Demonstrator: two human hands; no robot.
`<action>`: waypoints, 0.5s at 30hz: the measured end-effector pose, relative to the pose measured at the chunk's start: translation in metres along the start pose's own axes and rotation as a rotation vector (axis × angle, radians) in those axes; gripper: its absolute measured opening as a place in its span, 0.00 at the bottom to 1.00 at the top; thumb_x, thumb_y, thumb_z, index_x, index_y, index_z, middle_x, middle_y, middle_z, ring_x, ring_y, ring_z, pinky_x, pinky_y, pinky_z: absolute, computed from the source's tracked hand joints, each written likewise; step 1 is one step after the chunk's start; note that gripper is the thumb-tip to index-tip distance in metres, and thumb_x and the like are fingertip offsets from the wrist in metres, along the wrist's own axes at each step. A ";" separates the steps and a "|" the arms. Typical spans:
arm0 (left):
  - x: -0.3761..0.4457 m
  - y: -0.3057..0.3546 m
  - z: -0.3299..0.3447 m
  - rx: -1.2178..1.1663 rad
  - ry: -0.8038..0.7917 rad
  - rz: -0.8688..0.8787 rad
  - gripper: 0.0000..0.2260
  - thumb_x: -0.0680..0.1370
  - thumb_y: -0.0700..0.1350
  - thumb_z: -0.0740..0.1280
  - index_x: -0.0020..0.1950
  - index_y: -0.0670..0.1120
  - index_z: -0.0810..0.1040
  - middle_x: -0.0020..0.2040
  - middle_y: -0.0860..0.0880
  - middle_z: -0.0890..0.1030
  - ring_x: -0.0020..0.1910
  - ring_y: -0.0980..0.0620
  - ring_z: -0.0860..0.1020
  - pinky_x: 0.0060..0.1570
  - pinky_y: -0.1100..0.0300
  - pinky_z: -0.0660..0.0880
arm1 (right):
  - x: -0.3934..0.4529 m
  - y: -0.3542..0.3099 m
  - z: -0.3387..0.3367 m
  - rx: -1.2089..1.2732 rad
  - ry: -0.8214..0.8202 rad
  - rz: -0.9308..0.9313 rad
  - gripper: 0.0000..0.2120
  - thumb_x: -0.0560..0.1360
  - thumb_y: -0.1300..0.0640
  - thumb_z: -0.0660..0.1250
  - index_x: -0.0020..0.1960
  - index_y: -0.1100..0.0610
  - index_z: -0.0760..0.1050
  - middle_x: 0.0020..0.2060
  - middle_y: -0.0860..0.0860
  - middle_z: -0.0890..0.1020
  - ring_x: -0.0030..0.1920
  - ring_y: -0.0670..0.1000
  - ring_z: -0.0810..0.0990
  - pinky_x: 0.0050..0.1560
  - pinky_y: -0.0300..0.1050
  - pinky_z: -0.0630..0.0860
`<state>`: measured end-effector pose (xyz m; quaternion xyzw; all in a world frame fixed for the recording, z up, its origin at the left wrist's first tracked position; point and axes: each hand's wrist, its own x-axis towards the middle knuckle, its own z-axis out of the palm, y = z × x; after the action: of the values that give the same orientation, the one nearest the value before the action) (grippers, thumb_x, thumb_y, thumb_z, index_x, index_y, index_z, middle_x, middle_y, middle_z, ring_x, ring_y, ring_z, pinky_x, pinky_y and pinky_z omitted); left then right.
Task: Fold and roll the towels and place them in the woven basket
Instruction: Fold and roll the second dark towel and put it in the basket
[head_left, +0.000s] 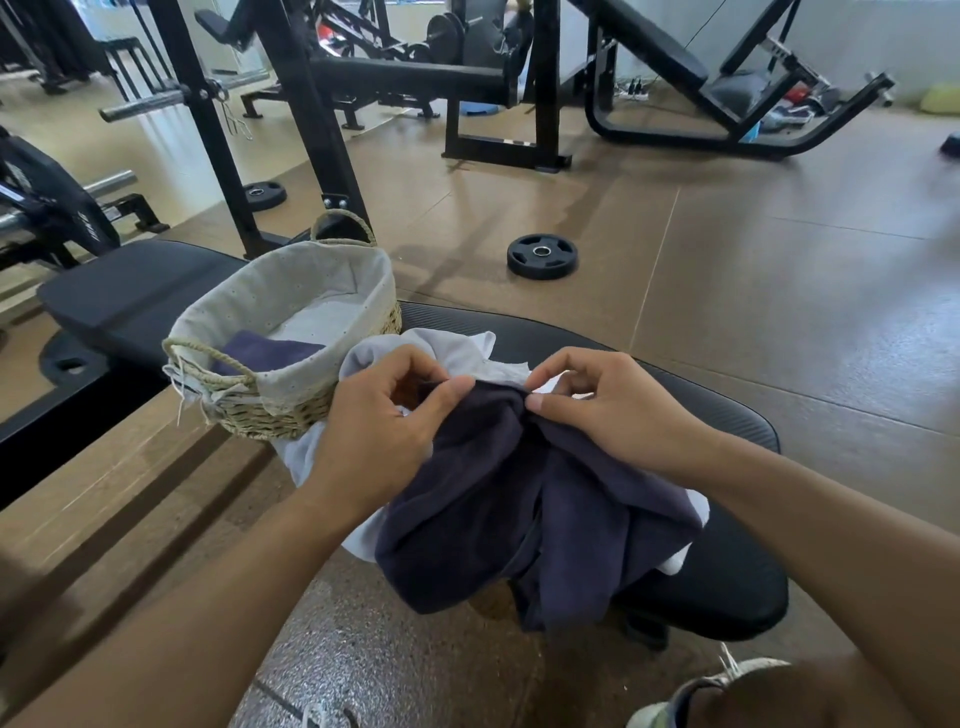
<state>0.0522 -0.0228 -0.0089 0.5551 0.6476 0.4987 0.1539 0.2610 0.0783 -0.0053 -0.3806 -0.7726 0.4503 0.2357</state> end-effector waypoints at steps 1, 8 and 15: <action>-0.001 0.002 0.001 -0.029 -0.016 -0.009 0.05 0.75 0.48 0.74 0.42 0.51 0.80 0.37 0.51 0.83 0.39 0.52 0.82 0.43 0.60 0.79 | -0.001 -0.002 0.001 0.032 -0.008 0.000 0.04 0.76 0.54 0.74 0.48 0.46 0.80 0.37 0.48 0.84 0.38 0.43 0.81 0.53 0.47 0.78; -0.008 0.011 0.009 -0.111 -0.209 -0.001 0.15 0.74 0.44 0.76 0.58 0.55 0.79 0.36 0.48 0.82 0.37 0.49 0.79 0.44 0.58 0.77 | -0.006 -0.010 0.002 0.074 -0.185 -0.123 0.15 0.73 0.57 0.74 0.52 0.48 0.70 0.45 0.53 0.87 0.42 0.63 0.80 0.53 0.64 0.76; -0.008 0.004 0.008 -0.013 -0.286 0.006 0.08 0.75 0.44 0.75 0.48 0.57 0.82 0.38 0.50 0.84 0.37 0.55 0.81 0.40 0.65 0.77 | -0.010 -0.011 -0.001 0.000 -0.243 -0.105 0.16 0.75 0.61 0.74 0.53 0.49 0.69 0.47 0.44 0.88 0.48 0.61 0.82 0.59 0.61 0.77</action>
<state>0.0630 -0.0265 -0.0115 0.6215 0.6141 0.4193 0.2467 0.2640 0.0678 0.0045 -0.2821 -0.8142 0.4804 0.1636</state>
